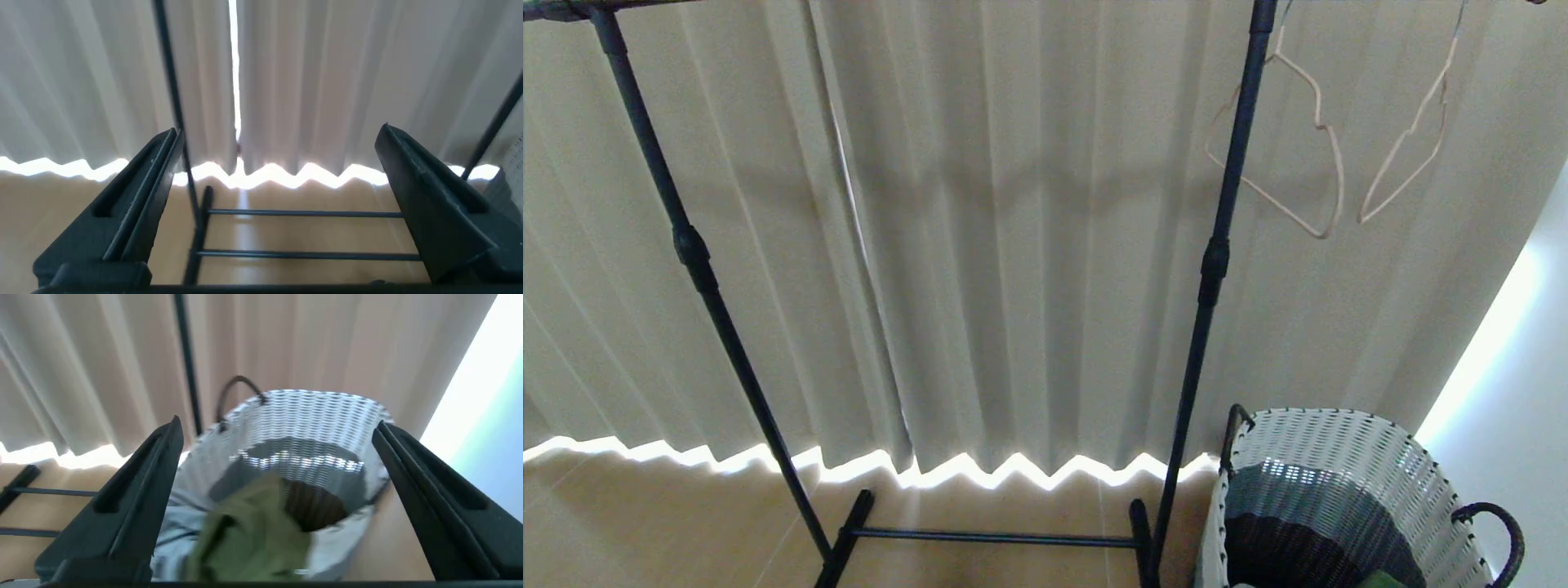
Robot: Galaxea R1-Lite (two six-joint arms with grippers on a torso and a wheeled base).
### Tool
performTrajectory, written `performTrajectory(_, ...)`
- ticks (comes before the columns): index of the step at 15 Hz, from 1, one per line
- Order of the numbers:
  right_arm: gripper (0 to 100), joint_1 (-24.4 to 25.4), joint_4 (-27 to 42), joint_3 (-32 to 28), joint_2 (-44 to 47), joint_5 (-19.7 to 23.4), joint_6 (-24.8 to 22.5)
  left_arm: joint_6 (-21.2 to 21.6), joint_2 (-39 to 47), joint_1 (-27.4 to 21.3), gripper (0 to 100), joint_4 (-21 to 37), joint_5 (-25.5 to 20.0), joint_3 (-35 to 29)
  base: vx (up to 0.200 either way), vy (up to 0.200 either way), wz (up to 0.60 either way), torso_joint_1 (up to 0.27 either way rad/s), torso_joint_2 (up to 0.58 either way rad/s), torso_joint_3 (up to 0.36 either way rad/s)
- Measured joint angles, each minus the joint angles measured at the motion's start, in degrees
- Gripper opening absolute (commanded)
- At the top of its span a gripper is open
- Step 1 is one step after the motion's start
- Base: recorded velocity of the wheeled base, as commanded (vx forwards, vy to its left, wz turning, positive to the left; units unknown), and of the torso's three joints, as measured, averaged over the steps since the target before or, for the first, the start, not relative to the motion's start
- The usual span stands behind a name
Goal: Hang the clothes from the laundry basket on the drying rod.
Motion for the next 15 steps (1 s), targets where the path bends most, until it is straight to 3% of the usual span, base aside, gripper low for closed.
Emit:
performTrajectory(12, 100, 0.0, 0.0, -0.3, 0.0, 0.0, -0.1, -0.1, 0.0, 0.0, 100, 0.0, 0.0, 0.0, 0.000, 0.000, 0.00, 0.000, 0.00, 0.000)
performTrajectory(15, 100, 0.7, 2.7, -3.7, 1.1, -0.1, -2.8, -0.2, 0.0, 0.0, 100, 0.0, 0.0, 0.0, 0.000, 0.000, 0.00, 0.000, 0.00, 0.000)
